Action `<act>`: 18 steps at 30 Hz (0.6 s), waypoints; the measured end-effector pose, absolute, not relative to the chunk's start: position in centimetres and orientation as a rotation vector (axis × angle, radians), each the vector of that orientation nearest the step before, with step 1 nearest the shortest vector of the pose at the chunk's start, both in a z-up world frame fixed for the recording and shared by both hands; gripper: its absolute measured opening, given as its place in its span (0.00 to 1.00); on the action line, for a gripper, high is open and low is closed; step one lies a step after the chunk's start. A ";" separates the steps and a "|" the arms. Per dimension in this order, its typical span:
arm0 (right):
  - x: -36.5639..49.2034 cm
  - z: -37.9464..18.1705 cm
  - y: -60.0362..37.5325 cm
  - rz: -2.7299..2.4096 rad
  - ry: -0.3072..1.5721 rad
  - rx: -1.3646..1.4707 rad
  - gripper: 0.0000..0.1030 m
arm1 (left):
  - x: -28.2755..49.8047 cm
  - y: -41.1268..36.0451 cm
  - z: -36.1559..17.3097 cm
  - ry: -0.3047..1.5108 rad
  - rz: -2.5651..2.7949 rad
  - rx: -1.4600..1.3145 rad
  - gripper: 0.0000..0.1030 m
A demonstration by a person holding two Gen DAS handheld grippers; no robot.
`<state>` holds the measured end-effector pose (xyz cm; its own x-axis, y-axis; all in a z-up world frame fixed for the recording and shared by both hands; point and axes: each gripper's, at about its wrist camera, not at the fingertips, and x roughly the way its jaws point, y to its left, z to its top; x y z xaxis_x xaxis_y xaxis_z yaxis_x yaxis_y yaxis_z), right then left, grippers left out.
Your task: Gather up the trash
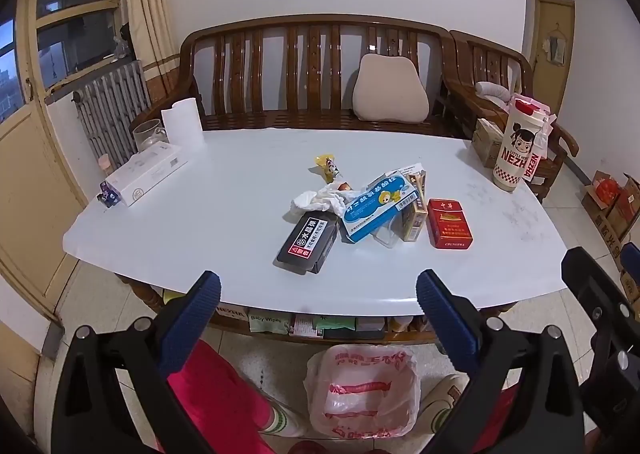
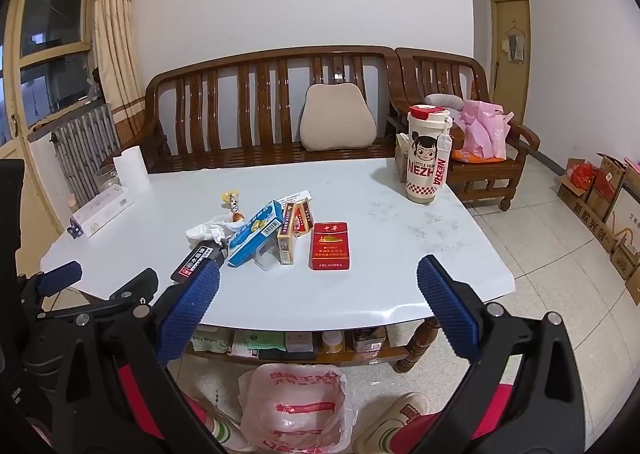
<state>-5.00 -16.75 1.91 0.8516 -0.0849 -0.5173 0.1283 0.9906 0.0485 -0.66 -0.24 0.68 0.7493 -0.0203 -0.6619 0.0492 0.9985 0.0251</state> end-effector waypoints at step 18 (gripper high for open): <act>-5.0 2.8 -16.4 -0.106 0.534 0.076 0.94 | -0.9 0.4 1.1 0.704 -0.013 0.023 0.93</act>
<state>-5.01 -16.41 2.78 0.8556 -0.0812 -0.5112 0.1206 0.9917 0.0443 -0.85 0.43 1.07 0.7623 -0.0043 -0.6472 0.0200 0.9997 0.0170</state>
